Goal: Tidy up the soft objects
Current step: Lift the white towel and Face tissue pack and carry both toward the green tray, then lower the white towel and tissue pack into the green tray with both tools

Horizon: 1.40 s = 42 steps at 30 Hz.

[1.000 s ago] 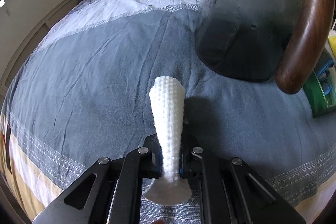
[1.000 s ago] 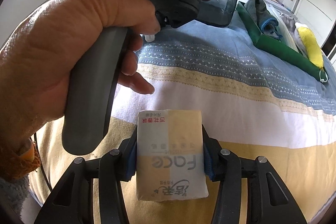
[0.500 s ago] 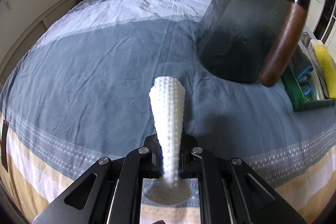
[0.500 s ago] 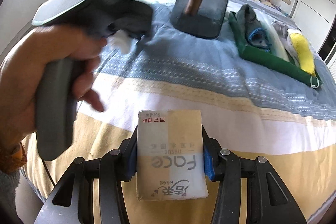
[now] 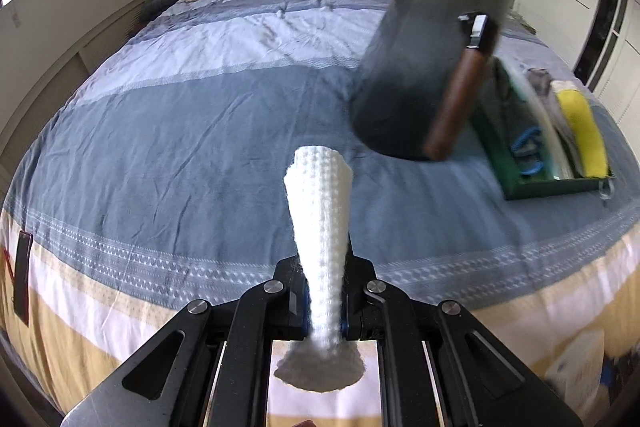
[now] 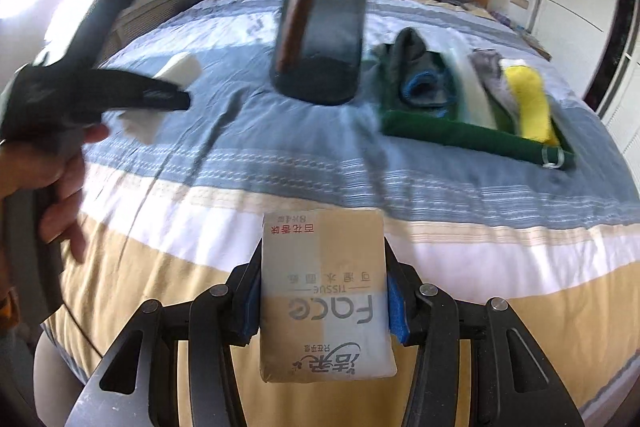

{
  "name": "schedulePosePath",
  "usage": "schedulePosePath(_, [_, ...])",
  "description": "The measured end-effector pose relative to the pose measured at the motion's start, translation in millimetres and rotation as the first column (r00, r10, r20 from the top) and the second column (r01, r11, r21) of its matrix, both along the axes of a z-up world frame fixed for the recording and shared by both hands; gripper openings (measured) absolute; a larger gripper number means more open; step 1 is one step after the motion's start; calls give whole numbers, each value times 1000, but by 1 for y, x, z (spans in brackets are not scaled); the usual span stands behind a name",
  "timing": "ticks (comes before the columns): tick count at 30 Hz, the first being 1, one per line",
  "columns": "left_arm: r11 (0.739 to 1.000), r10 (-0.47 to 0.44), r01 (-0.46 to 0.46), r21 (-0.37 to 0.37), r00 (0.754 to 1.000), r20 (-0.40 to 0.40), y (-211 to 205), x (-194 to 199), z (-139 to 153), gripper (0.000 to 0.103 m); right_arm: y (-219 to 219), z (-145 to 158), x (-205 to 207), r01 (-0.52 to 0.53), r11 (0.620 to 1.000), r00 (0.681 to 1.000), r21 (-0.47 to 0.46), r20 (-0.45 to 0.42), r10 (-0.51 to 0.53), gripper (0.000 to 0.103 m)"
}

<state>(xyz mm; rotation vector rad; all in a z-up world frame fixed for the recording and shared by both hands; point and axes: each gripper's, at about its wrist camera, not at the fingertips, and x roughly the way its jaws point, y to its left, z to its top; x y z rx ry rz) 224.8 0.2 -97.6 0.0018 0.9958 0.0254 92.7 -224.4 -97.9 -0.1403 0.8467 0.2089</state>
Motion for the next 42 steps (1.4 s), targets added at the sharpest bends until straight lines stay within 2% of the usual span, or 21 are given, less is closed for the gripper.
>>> schedulePosePath(6, [995,-82,82,-54,997,9,-31,-16,22,8,-45,22,-1,71,997,996,-12,50,-71,48])
schedulePosePath(11, [984,-154,156,-83,987,35,-77,-25,47,8,-85,48,7,134,991,985,-20,111,-131,48])
schedulePosePath(17, [969,-222,229,-93,972,73,-129,-7,66,8,-116,76,20,170,985,970,-18,177,-165,48])
schedulePosePath(24, [959,-260,270,-89,960,104,-176,20,77,8,-144,100,44,193,981,954,-14,238,-184,48])
schedulePosePath(33, [953,-282,294,-77,949,138,-215,48,77,8,-159,103,88,197,979,941,-44,288,-177,48])
schedulePosePath(42, [955,-276,287,-70,952,131,-229,72,64,8,-168,92,138,191,980,940,-60,300,-165,48])
